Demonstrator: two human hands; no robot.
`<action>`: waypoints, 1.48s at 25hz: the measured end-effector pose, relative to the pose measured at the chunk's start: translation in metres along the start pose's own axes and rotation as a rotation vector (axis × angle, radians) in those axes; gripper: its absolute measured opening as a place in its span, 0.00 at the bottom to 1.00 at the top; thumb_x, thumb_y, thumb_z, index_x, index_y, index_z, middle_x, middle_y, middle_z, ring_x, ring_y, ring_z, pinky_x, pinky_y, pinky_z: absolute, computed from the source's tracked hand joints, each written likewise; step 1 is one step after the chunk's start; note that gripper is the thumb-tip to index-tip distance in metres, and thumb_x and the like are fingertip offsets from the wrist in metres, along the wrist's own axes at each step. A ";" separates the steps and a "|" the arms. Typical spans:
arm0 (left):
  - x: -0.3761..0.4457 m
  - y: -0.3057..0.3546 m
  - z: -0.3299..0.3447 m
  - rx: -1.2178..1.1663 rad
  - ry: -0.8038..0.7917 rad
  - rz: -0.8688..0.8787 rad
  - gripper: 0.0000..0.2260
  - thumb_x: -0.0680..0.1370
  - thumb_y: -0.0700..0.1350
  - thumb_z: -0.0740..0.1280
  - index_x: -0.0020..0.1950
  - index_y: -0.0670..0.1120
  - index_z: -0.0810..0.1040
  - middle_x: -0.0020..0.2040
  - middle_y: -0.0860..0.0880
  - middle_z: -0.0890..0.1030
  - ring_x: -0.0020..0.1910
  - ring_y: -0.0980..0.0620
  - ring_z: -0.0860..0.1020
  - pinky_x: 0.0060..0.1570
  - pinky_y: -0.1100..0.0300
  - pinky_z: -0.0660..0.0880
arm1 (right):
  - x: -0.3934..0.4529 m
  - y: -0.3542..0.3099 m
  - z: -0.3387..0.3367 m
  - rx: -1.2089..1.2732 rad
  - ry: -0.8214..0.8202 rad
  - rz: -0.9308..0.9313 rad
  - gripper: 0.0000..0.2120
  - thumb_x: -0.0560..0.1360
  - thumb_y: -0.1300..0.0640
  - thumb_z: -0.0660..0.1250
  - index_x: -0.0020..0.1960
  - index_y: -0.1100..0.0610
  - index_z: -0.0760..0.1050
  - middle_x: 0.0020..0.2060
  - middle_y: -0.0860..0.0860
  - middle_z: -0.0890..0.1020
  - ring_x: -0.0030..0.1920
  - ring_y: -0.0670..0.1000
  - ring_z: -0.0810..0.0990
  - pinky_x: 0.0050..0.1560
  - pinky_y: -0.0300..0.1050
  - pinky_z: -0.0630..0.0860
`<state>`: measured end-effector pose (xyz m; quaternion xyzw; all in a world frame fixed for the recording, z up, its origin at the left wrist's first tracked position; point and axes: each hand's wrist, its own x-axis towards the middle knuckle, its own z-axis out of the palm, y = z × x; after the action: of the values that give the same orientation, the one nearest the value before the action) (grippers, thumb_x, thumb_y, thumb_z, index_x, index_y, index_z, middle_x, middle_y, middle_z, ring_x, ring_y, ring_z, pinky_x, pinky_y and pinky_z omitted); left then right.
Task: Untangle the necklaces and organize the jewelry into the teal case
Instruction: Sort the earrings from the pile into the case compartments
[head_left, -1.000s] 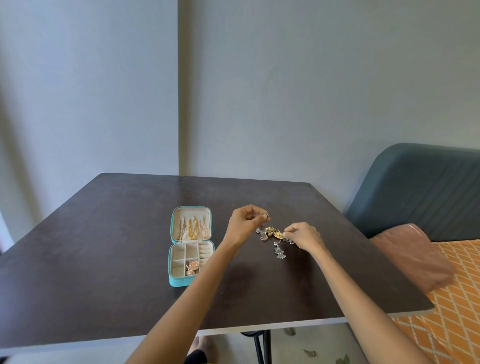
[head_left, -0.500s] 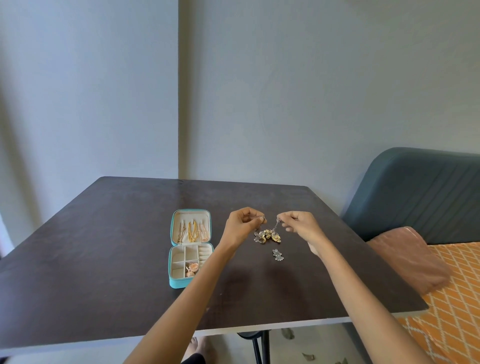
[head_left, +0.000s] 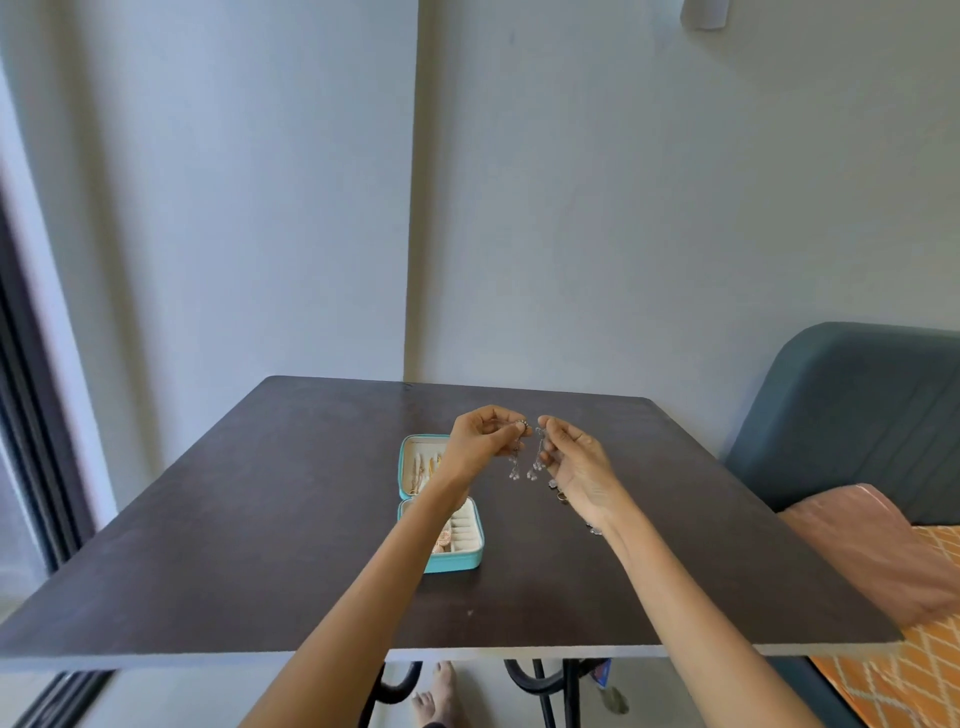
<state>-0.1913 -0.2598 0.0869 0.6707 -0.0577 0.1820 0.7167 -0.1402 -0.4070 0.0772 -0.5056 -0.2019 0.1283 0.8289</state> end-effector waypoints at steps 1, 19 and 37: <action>-0.002 0.004 -0.003 0.003 0.003 0.005 0.02 0.76 0.36 0.68 0.48 0.39 0.79 0.41 0.46 0.83 0.37 0.53 0.80 0.44 0.60 0.78 | -0.001 0.003 0.007 0.018 -0.001 0.008 0.06 0.75 0.60 0.65 0.47 0.59 0.80 0.30 0.48 0.76 0.32 0.44 0.73 0.35 0.34 0.75; -0.027 0.003 -0.045 0.075 0.227 0.051 0.04 0.73 0.38 0.72 0.47 0.40 0.83 0.41 0.44 0.84 0.38 0.54 0.82 0.44 0.62 0.79 | -0.013 0.029 0.064 -0.177 0.023 -0.055 0.07 0.75 0.64 0.68 0.51 0.58 0.81 0.45 0.52 0.85 0.47 0.47 0.82 0.50 0.38 0.79; -0.058 -0.048 -0.102 0.576 0.360 -0.161 0.01 0.71 0.45 0.74 0.41 0.51 0.83 0.42 0.52 0.85 0.41 0.55 0.82 0.49 0.55 0.79 | -0.016 0.062 0.080 -0.399 0.127 0.036 0.10 0.75 0.63 0.68 0.55 0.64 0.79 0.39 0.50 0.82 0.34 0.43 0.78 0.36 0.32 0.78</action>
<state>-0.2454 -0.1723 0.0136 0.8051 0.1761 0.2491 0.5087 -0.1919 -0.3224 0.0512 -0.6703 -0.1617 0.0683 0.7210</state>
